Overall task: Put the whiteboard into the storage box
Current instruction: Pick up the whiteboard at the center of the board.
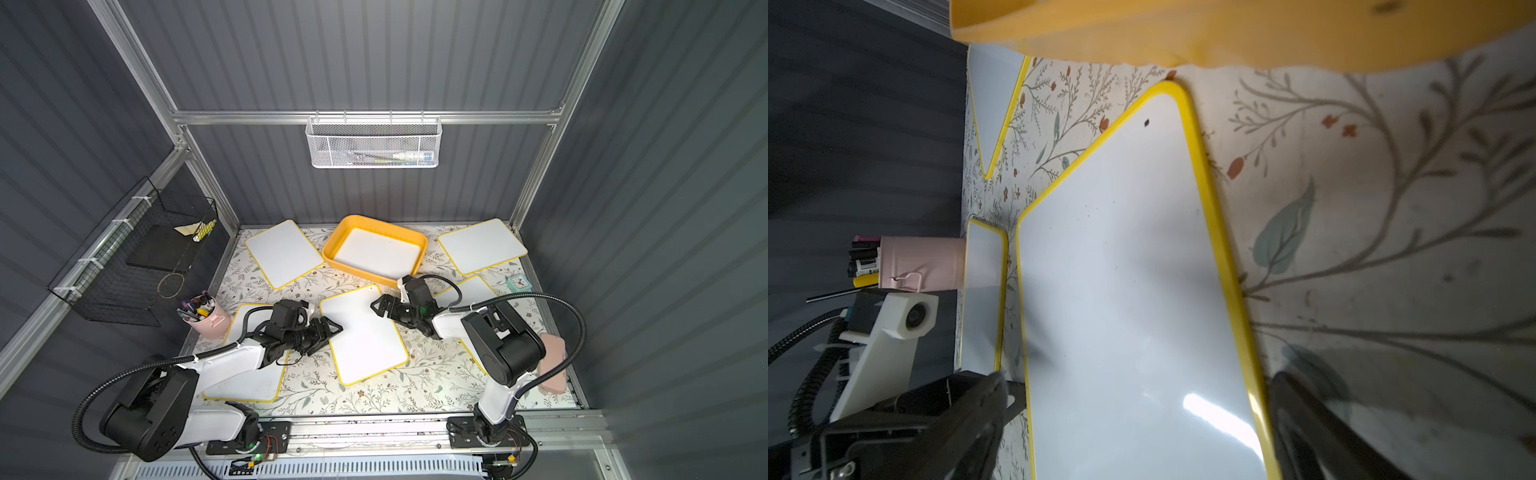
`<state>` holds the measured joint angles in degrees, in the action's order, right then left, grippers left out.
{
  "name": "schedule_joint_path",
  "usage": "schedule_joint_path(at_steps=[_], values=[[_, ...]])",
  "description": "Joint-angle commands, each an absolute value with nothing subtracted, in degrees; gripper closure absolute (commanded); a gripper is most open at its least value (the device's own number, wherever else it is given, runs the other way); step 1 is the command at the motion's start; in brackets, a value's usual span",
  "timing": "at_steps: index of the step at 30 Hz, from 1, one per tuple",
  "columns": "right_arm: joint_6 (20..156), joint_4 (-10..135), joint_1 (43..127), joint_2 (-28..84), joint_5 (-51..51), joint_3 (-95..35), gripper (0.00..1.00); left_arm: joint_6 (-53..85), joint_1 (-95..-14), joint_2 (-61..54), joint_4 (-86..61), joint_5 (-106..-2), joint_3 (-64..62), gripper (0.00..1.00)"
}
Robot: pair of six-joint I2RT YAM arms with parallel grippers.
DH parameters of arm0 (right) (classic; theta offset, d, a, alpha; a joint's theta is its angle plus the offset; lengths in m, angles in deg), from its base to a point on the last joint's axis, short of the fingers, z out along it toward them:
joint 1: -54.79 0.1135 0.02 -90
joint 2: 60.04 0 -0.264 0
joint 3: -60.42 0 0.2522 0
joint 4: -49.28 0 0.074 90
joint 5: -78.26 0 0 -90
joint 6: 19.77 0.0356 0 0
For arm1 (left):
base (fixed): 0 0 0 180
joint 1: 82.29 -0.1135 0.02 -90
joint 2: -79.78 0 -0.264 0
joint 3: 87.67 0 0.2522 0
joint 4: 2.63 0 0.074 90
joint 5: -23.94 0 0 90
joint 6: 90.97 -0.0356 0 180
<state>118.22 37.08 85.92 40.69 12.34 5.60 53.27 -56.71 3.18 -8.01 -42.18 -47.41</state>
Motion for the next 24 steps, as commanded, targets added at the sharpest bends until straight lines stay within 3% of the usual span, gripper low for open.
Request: schedule_joint_path(at_steps=[1, 14, 24], values=[[123.7, 49.5, 92.2, 45.1, 32.7, 8.6, 0.03, 52.1, -56.1, 5.1, 10.6, -31.8, -42.1, 0.25], [123.4, 50.0, 92.3, 45.1, 32.5, 8.4, 0.03, 53.2, -56.8, 4.3, 12.3, -30.6, -42.3, 0.29], [122.7, 50.7, 92.2, 45.9, 32.0, 7.8, 0.03, 37.6, -58.0, 8.2, -17.5, -34.8, -33.9, 0.24]])
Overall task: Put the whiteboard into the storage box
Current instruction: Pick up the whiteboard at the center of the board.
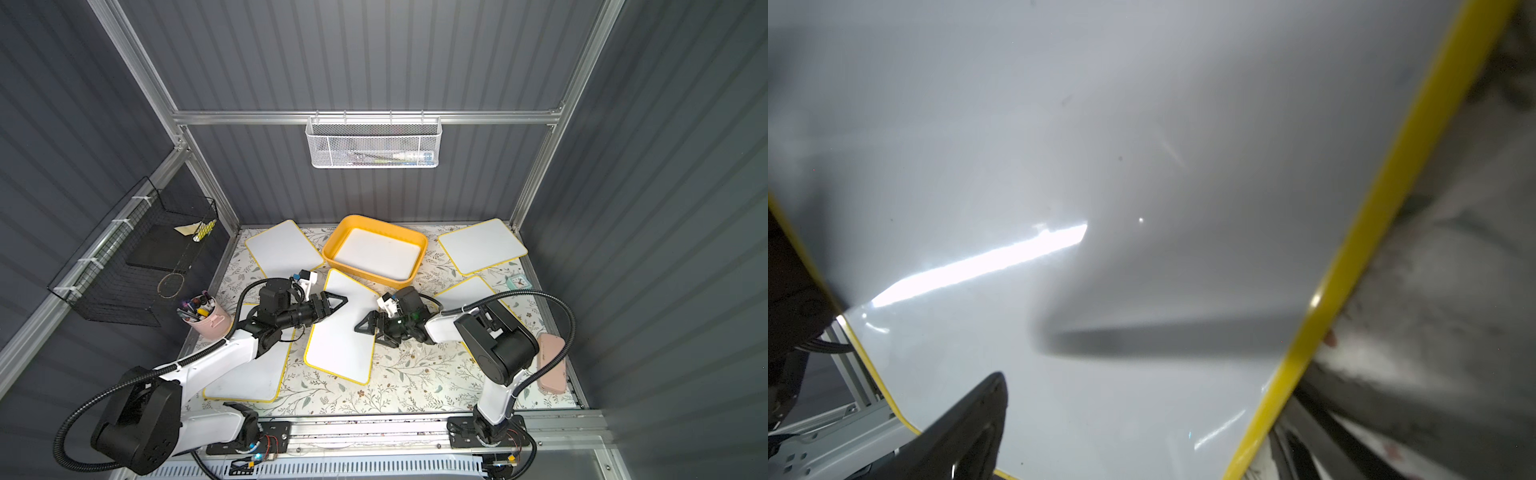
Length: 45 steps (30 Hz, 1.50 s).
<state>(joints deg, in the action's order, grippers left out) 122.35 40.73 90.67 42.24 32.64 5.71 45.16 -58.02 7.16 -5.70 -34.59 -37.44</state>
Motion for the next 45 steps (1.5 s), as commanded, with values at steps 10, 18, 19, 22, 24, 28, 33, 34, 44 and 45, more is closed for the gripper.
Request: schedule_joint_path(at_steps=[10, 18, 19, 22, 24, 28, 33, 34, 44, 45], values=[[122.3, 51.5, 92.2, 45.6, 31.0, 7.6, 0.03, 27.1, -59.4, 3.3, -33.7, -32.3, -25.7, 0.17], [121.6, 51.9, 92.1, 46.9, 30.5, 6.9, 0.03, 23.0, -61.3, 3.6, -40.9, -35.2, -23.4, 0.21], [121.7, 51.8, 92.1, 47.0, 30.9, 6.7, 0.03, 22.7, -61.4, 3.7, -41.3, -34.9, -23.2, 0.22], [121.3, 52.1, 92.1, 46.6, 30.6, 6.5, 0.03, 21.2, -61.9, 3.8, -43.2, -35.4, -22.2, 0.26], [120.0, 53.7, 92.1, 46.8, 30.0, 5.9, 0.03, 20.4, -62.4, 3.8, -44.6, -35.7, -21.8, 0.28], [120.0, 54.2, 92.1, 46.9, 30.3, 5.3, 0.03, 19.8, -63.1, 4.2, -46.0, -35.6, -21.1, 0.30], [119.5, 54.3, 92.1, 47.8, 29.9, 4.9, 0.03, 18.2, -63.7, 4.2, -49.3, -36.6, -19.4, 0.35], [119.7, 54.2, 92.1, 48.0, 30.3, 4.7, 0.03, 18.1, -63.9, 4.4, -49.6, -36.6, -19.1, 0.35], [119.1, 54.6, 92.1, 47.6, 30.3, 4.2, 0.03, 17.2, -64.6, 5.2, -51.7, -37.4, -18.3, 0.44], [118.8, 54.8, 92.1, 47.5, 29.8, 4.1, 0.03, 16.7, -64.6, 5.4, -52.2, -37.9, -18.1, 0.45]])
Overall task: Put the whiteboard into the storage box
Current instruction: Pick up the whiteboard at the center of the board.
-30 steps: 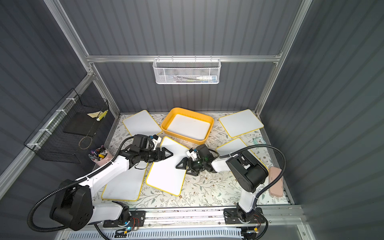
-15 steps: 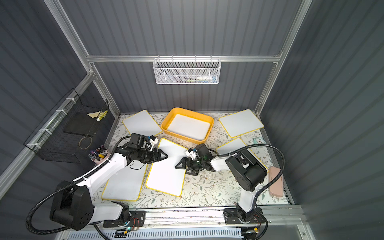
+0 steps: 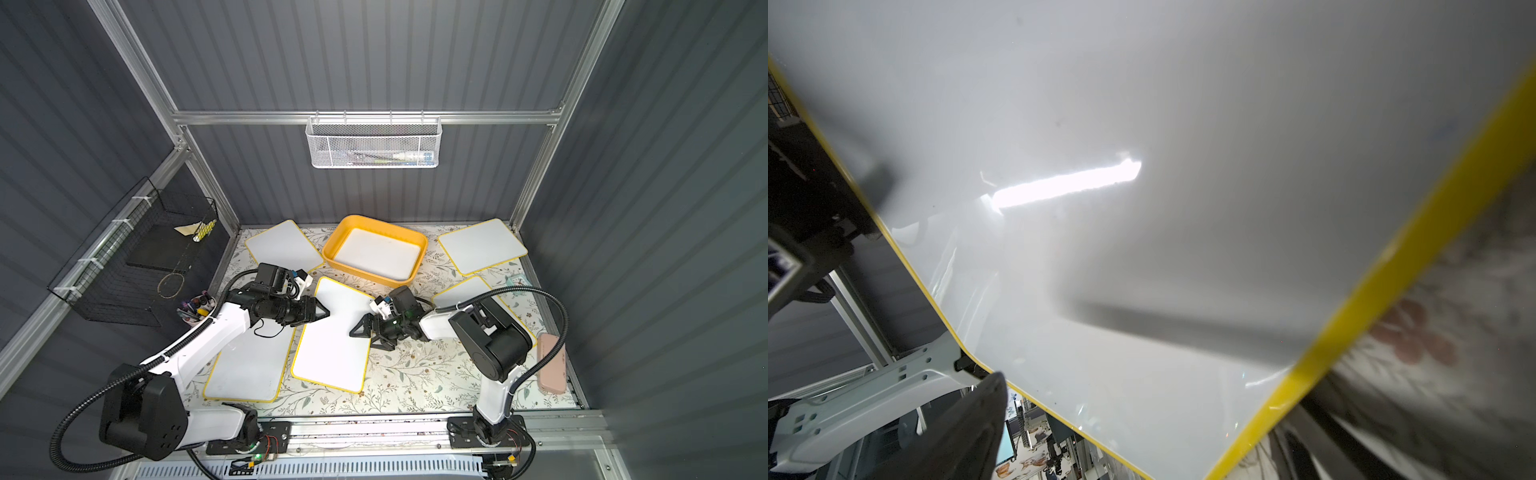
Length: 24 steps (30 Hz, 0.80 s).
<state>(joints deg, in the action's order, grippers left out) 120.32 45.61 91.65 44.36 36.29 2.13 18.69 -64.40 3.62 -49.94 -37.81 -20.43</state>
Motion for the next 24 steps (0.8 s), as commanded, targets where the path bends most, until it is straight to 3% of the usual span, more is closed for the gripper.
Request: schedule_joint_path(at_steps=[1, 9, 19, 24], values=[[118.2, 55.3, 92.1, 47.9, 29.6, 3.8, 0.03, 16.3, -64.8, 5.7, -53.0, -38.7, -17.9, 0.47], [118.2, 55.1, 92.0, 49.0, 30.2, 3.3, 0.03, 15.8, -65.4, 7.4, -54.6, -40.1, -17.6, 0.55], [117.9, 55.8, 92.0, 48.7, 30.1, 3.0, 0.03, 15.6, -65.7, 7.4, -54.9, -40.2, -17.3, 0.75], [117.1, 56.7, 92.0, 48.6, 29.3, 2.7, 0.03, 15.2, -65.8, 7.0, -55.1, -40.6, -17.3, 0.94]])
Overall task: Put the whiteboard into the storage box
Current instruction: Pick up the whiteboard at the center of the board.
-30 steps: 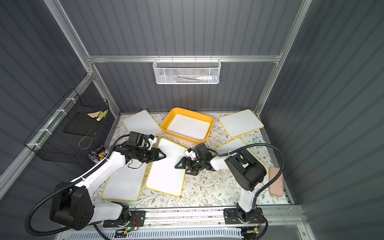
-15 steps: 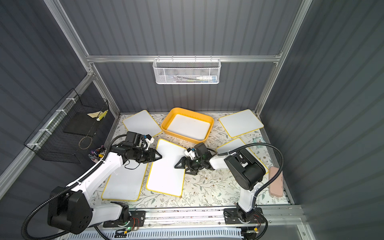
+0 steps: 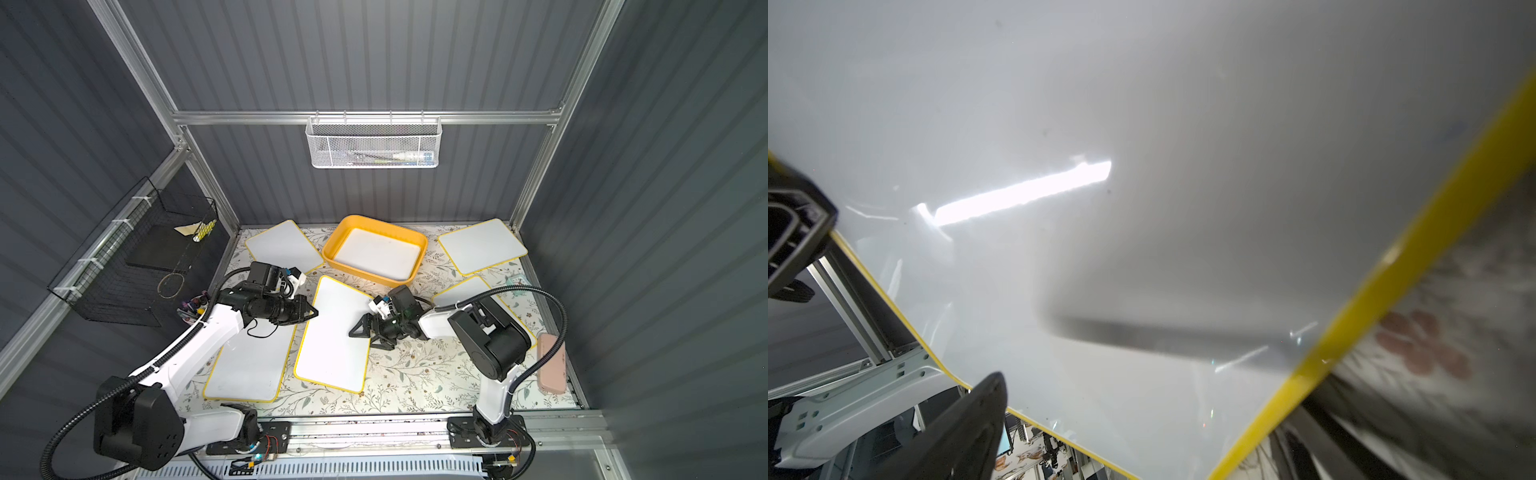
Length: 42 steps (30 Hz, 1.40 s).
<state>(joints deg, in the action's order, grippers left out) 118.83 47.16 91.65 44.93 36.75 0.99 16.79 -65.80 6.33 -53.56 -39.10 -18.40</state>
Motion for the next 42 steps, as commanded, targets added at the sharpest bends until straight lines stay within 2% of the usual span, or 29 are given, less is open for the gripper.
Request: schedule_joint_path(at_steps=[1, 5, 16, 20, 33, 42], values=[[117.2, 57.0, 92.0, 48.5, 29.4, 2.6, 0.03, 15.3, -65.8, 7.0, -54.9, -40.5, -17.4, 0.96], [117.0, 56.6, 92.0, 47.9, 28.9, 3.3, 0.03, 14.7, -65.8, 6.3, -55.2, -39.9, -17.1, 1.00], [116.7, 57.5, 92.0, 47.8, 28.9, 2.4, 0.03, 15.6, -66.3, 8.7, -56.0, -41.6, -16.3, 1.00], [115.7, 58.1, 92.0, 47.5, 28.2, 1.7, 0.03, 15.4, -67.0, 7.5, -57.9, -45.2, -16.0, 1.00], [113.9, 60.0, 91.6, 45.5, 28.4, 0.3, 0.03, 25.4, -70.0, 7.1, -44.2, -33.1, -16.4, 1.00], [113.1, 60.9, 91.4, 44.7, 28.6, -4.2, 0.03, 25.6, -70.4, 5.0, -44.0, -30.7, -13.0, 1.00]])
